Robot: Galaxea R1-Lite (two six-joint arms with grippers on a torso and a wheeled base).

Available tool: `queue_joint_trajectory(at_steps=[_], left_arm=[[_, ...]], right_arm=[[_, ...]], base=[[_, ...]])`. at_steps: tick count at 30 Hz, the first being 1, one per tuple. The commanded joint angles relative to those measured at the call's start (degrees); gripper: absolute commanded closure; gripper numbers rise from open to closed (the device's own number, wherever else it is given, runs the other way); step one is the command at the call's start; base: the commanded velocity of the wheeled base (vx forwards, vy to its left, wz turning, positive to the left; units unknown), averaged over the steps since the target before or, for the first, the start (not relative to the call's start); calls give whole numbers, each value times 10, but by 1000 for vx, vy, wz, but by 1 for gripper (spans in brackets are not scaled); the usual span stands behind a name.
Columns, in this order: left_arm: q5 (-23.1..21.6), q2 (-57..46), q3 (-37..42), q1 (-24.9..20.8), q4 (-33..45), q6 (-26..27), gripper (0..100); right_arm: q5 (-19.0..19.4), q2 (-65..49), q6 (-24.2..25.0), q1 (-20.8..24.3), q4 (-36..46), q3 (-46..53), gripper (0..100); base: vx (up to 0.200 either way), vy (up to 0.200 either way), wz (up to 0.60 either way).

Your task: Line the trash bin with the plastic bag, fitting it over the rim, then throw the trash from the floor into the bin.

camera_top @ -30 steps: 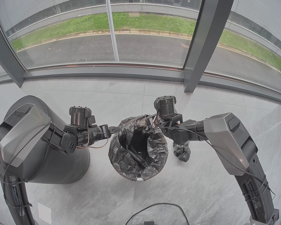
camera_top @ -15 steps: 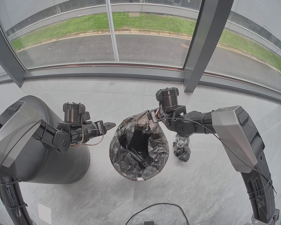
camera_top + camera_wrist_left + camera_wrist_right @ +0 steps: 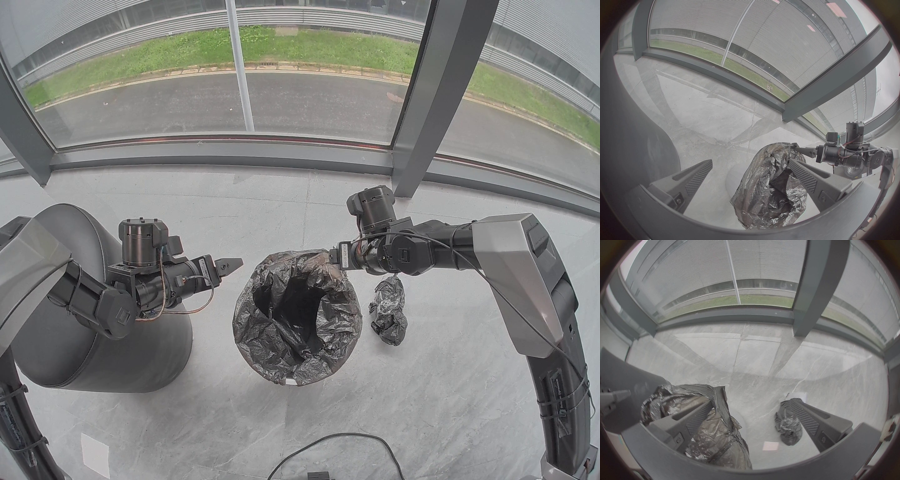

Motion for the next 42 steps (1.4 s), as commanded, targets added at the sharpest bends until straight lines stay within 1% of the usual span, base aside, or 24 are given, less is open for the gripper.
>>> queue_joint_trajectory(at_steps=[1, 6, 7, 8, 9, 10, 11, 12, 13, 14, 15, 18, 21, 28, 36, 42], left_arm=[[-1, -32, 34, -2, -18, -18, 0], [-25, -83, 75, -4, -20, -44, 0], [-27, -87, 79, -4, -20, -45, 0], [-33, -106, 96, -4, -20, -51, 0], [-33, -106, 96, -4, -20, -51, 0], [-40, -127, 120, -5, -20, -63, 0], [-40, -127, 120, -5, -20, -63, 0], [-44, -142, 145, -10, -27, -73, 0], [-44, -142, 145, -10, -27, -73, 0], [-49, -146, 171, -12, -53, -74, 0], [-52, -144, 182, -12, -73, -74, 0], [-59, -126, 206, -11, -135, -77, 0], [-60, -115, 207, -9, -155, -78, 0], [-61, -114, 207, -8, -156, -78, 0], [-61, -110, 209, -8, -156, -78, 0], [-61, -109, 211, -8, -157, -80, 0]], right_arm=[[31, -20, 42, -9, 7, 0, 0], [38, -48, 96, -7, 25, 0, 0], [38, -51, 99, -7, 26, 0, 0], [38, -64, 112, -6, 29, 0, 0], [38, -64, 112, -6, 29, 0, 0], [41, -86, 129, -3, 42, 0, 0], [41, -86, 129, -3, 42, 0, 0], [70, -107, 140, -3, 43, 19, 0], [70, -107, 140, -3, 43, 19, 0], [107, -110, 146, -4, 44, 37, 0], [116, -107, 148, -5, 45, 39, 0], [112, -76, 149, -9, 44, 38, 0], [112, -63, 149, -17, 44, 38, 0], [118, -19, 146, -22, 44, 37, 0], [120, -21, 146, -16, 45, 38, 0], [116, 3, 149, -17, 44, 52, 0]], base=[[0, 0, 0], [0, 0, 0], [0, 0, 0], [0, 0, 0], [0, 0, 0], [0, 0, 0], [0, 0, 0], [0, 0, 0], [0, 0, 0], [0, 0, 0], [0, 0, 0], [0, 0, 0], [0, 0, 0], [0, 0, 0], [0, 0, 0], [0, 0, 0]])
